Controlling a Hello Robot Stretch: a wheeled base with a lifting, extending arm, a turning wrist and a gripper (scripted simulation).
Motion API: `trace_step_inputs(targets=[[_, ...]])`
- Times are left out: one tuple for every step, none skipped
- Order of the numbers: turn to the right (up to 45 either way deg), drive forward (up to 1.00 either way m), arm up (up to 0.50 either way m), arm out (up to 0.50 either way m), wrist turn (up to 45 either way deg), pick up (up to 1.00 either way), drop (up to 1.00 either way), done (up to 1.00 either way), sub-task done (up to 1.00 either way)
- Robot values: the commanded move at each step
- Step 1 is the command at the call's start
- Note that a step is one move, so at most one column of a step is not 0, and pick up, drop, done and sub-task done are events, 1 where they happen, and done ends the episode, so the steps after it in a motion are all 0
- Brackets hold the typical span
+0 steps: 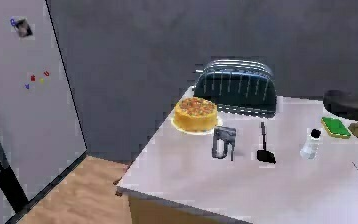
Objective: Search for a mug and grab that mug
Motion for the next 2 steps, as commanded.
trace_step_inputs(targets=[[-33.0,0.00,0.00,0.00,0.0,0.00,0.00,0.00,0.00],[45.0,0.00,0.00,0.00,0.0,0.00,0.00,0.00,0.00]])
